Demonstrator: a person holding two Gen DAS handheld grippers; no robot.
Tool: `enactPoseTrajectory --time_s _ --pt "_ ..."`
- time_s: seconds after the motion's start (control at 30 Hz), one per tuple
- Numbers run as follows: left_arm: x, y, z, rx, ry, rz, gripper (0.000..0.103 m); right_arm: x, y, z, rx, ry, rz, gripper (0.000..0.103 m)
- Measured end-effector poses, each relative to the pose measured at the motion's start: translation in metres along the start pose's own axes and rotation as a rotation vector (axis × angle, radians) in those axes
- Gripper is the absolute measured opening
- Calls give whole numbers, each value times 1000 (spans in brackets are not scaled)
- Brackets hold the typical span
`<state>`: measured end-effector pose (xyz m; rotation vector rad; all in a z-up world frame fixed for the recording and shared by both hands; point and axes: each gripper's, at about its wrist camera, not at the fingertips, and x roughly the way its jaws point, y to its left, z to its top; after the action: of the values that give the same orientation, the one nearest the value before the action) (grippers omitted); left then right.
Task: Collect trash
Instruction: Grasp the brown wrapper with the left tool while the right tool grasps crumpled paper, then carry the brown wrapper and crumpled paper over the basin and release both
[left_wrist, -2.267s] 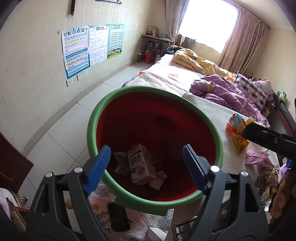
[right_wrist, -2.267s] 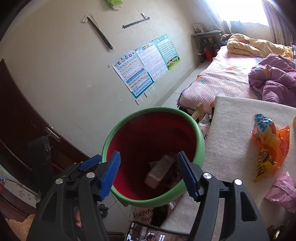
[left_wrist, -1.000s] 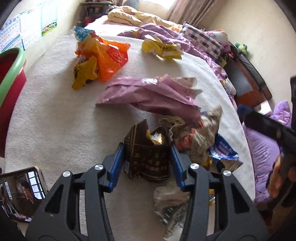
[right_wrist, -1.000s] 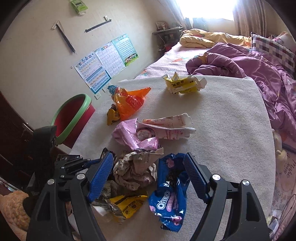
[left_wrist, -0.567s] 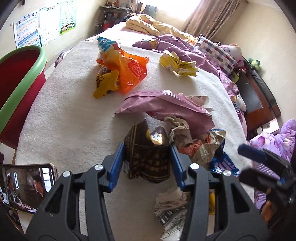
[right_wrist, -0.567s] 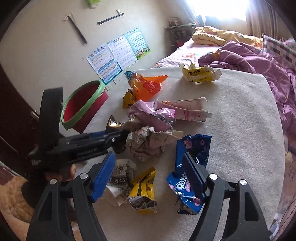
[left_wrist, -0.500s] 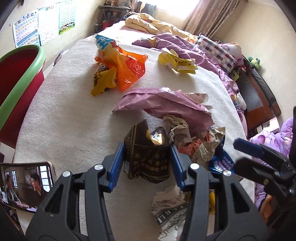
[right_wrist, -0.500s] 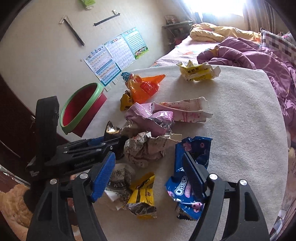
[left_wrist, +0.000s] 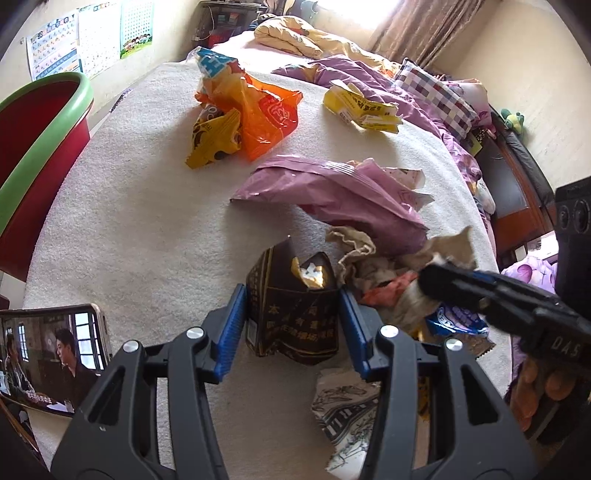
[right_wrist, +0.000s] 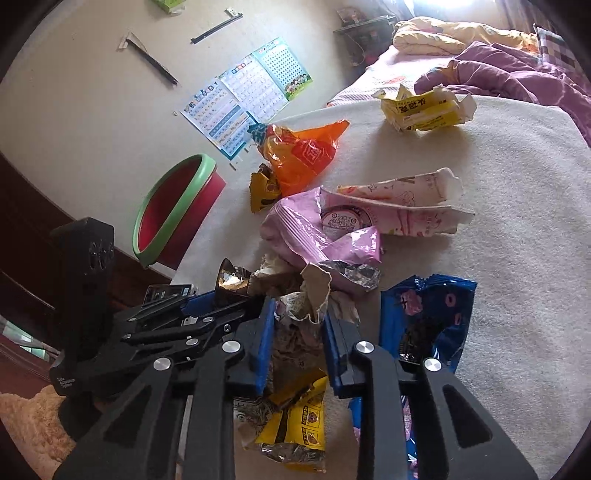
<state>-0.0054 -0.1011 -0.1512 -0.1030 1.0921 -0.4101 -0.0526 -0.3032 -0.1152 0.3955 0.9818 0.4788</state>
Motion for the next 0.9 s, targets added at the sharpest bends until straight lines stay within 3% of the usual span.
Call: enactPoseTrajectory --time_s 0.2,0.33,0.6,0.9 --pt "-1 3 -1 -3 0 -2 52 -31 -1 8 16 -88 -4 23" --pt "-1 2 -2 5 2 -8 47 -44 2 9 28 -120 9 23" --pt "-23 -13 4 73 -96 5 46 -59 17 15 34 -186 78 23" --pt "-61 -12 16 105 -220 64 47 -65 28 23 28 -254 55 24"
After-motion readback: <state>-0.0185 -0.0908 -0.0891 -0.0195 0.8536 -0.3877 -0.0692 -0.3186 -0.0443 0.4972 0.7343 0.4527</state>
